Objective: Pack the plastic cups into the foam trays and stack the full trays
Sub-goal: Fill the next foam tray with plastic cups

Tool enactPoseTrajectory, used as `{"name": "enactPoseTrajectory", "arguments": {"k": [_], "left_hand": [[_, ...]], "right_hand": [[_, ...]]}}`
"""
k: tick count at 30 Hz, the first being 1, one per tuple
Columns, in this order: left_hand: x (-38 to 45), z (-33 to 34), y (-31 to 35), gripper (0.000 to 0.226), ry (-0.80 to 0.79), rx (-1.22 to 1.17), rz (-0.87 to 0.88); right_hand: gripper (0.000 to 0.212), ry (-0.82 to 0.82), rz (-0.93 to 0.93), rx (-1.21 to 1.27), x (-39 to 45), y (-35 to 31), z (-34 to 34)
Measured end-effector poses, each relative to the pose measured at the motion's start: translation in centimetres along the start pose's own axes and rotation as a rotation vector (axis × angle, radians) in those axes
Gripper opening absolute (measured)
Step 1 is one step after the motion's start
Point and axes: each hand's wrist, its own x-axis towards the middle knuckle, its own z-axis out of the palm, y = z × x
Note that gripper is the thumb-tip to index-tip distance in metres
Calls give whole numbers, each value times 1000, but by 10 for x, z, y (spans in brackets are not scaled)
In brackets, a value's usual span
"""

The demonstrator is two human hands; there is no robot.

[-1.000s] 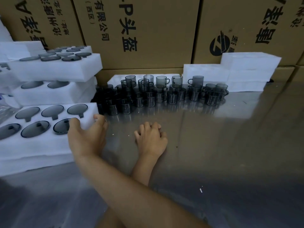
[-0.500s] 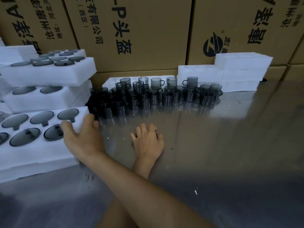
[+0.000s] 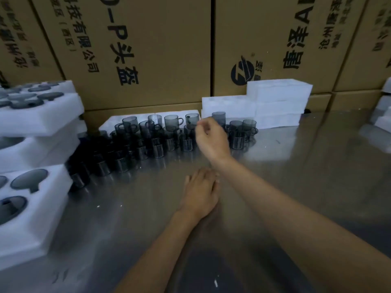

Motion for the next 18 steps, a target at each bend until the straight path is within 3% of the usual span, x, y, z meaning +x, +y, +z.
{"name": "enactPoseTrajectory", "arguments": {"k": [6,11,14,18], "left_hand": [[84,18,6,33,18,34,3],[129,31,-1,19,155,9,-8],[147,37,-5,29,152,-30,2],[160,44,-9,34,146,-17,-35]], "right_hand": [[37,185,-23,-418,103,68,-99],[65,141,27,-753,194,109,-160],[76,94,52,-924,240,124,-182],[74,32,75,-1021,279,138,-186]]}}
